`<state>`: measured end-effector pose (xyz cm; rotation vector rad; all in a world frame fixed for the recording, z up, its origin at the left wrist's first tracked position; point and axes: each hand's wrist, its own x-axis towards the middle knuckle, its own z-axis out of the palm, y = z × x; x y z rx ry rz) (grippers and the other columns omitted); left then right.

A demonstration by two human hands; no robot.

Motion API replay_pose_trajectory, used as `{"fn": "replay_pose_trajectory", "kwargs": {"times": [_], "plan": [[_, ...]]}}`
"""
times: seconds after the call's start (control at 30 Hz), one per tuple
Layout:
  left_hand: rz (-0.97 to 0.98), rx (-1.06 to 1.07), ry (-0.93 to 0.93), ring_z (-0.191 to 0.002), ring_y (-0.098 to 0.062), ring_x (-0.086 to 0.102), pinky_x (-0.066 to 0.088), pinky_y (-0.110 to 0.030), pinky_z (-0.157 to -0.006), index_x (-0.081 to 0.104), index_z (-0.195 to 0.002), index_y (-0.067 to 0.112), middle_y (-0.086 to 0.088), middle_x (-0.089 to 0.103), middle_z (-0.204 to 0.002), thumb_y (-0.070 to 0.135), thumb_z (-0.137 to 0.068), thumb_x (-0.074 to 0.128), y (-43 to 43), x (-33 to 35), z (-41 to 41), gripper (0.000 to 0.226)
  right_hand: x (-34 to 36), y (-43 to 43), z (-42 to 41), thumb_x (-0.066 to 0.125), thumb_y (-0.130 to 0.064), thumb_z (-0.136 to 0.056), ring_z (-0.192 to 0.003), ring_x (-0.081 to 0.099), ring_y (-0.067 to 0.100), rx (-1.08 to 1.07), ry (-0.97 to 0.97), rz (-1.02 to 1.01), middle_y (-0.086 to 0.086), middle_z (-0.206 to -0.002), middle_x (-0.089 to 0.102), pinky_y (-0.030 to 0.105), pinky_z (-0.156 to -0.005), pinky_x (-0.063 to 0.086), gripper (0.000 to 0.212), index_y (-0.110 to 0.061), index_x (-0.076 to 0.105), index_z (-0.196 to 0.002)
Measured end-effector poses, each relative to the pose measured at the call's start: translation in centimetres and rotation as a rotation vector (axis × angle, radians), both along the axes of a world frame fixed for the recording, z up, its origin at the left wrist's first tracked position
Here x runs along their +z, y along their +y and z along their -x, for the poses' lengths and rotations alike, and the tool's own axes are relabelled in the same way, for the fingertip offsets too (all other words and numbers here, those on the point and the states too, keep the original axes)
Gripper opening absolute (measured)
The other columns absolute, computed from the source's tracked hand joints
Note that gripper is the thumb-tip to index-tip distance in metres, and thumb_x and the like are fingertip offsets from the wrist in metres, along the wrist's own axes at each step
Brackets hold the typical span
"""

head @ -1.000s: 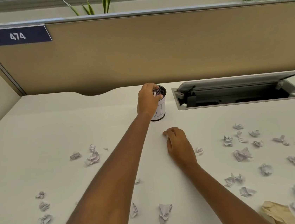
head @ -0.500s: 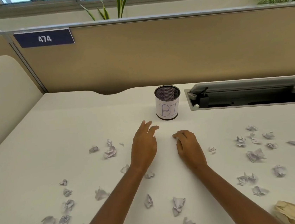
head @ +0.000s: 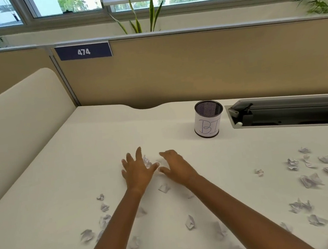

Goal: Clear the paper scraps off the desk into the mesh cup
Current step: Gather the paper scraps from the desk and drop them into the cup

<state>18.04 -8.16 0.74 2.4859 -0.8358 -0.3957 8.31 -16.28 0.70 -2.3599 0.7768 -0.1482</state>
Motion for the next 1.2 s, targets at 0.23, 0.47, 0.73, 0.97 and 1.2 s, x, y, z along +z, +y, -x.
{"fn": "replay_pose_trajectory", "kwargs": {"times": [0.23,0.47,0.73,0.97,1.2], "plan": [[0.127,-0.240,0.168,-0.136,-0.026,0.036,0.029,-0.029,-0.111,0.044,-0.139,0.015,-0.015,0.045,-0.140,0.007,-0.090,0.058,1.0,0.1,-1.4,0.051,0.4,1.0,-1.5,0.051,-0.023,-0.091,-0.135,0.025,0.033,0.196,0.160,0.032,0.020,-0.147,0.028,0.039,-0.112,0.025,0.047,-0.004,0.039,-0.132],[0.299,-0.190,0.087,-0.085,-0.016,0.053,0.037,-0.015,-0.078,0.063,-0.101,0.001,-0.002,0.055,-0.092,-0.004,-0.093,0.046,1.9,-1.1,-0.2,0.020,0.2,3.3,2.1,0.051,-0.030,-0.091,-0.137,0.023,0.026,0.279,0.209,0.069,0.015,-0.149,0.026,0.036,-0.110,0.027,0.053,-0.002,0.035,-0.134],[0.406,-0.104,0.081,-0.111,-0.017,0.063,0.054,-0.030,-0.088,0.053,-0.075,0.006,-0.016,0.067,-0.105,-0.011,-0.092,0.040,1.6,-1.3,1.3,0.027,-0.6,3.2,6.5,0.037,-0.003,-0.095,-0.123,0.041,0.026,0.314,0.167,0.357,0.010,-0.135,0.046,0.041,-0.096,0.045,0.032,-0.009,0.047,-0.125],[0.402,-0.097,0.056,-0.105,-0.028,0.065,0.038,-0.004,-0.062,0.065,-0.079,-0.009,-0.018,0.066,-0.096,-0.004,-0.092,0.053,-0.1,-0.9,2.3,0.018,-0.7,1.0,7.7,0.040,-0.007,-0.093,-0.100,0.055,0.028,0.155,0.109,0.357,0.013,-0.107,0.059,0.033,-0.079,0.046,0.021,-0.003,0.058,-0.105],[0.532,-0.162,-0.004,-0.097,-0.029,0.067,0.045,-0.015,-0.076,0.069,-0.089,-0.009,-0.021,0.070,-0.103,0.006,-0.090,0.060,-5.1,3.2,4.2,0.017,-0.4,-2.6,9.5,0.058,-0.005,-0.083,-0.085,0.058,0.020,-0.215,-0.055,0.084,0.013,-0.099,0.069,0.024,-0.072,0.041,0.013,-0.003,0.067,-0.093]]}}
